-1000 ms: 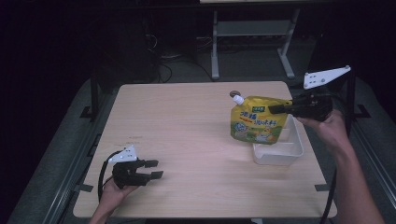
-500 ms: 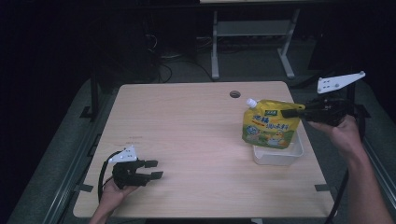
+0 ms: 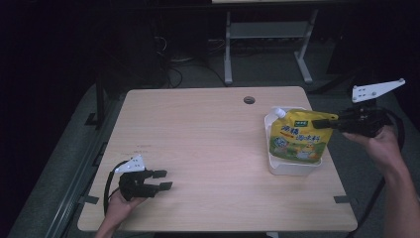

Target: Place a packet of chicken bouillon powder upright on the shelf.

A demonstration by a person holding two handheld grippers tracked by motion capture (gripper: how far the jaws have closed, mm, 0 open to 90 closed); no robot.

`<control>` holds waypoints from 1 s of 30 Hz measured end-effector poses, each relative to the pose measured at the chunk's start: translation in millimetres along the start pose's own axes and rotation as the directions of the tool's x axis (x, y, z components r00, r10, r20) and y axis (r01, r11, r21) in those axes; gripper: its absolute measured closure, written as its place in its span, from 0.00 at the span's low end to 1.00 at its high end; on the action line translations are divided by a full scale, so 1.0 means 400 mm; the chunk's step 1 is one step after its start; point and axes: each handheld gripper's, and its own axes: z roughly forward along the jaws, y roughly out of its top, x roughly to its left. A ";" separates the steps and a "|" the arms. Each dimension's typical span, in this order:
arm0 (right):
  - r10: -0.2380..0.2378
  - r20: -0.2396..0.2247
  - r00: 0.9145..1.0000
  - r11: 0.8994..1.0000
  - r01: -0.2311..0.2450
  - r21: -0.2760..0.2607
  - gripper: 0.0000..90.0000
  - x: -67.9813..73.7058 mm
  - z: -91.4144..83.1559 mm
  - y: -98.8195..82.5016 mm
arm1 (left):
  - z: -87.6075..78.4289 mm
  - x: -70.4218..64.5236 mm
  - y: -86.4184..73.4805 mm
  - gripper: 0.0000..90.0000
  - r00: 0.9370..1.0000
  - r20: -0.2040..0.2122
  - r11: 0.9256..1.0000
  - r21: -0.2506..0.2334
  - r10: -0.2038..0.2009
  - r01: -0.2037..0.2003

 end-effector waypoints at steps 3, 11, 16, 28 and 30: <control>0.010 -0.004 1.000 1.000 -0.010 -0.011 0.99 -0.004 -0.005 -0.004 | 0.000 0.002 0.000 0.49 1.000 -0.001 1.000 -0.004 -0.001 0.001; 0.023 0.001 1.000 1.000 -0.023 0.010 0.99 -0.015 0.007 -0.016 | -0.004 0.002 -0.001 0.49 1.000 -0.003 1.000 -0.009 -0.007 0.007; 0.038 0.009 0.999 0.999 -0.038 0.018 0.99 -0.022 0.011 -0.029 | -0.005 0.002 0.000 0.48 1.000 -0.002 1.000 -0.010 -0.005 0.005; 0.053 0.004 0.999 0.998 -0.053 0.022 0.99 -0.035 0.033 -0.068 | -0.007 0.001 0.002 0.48 1.000 0.001 1.000 -0.019 -0.007 0.007; 0.053 0.005 0.999 0.998 -0.053 0.025 0.99 -0.037 0.039 -0.074 | -0.006 0.001 0.003 0.48 1.000 0.002 1.000 -0.020 -0.005 0.005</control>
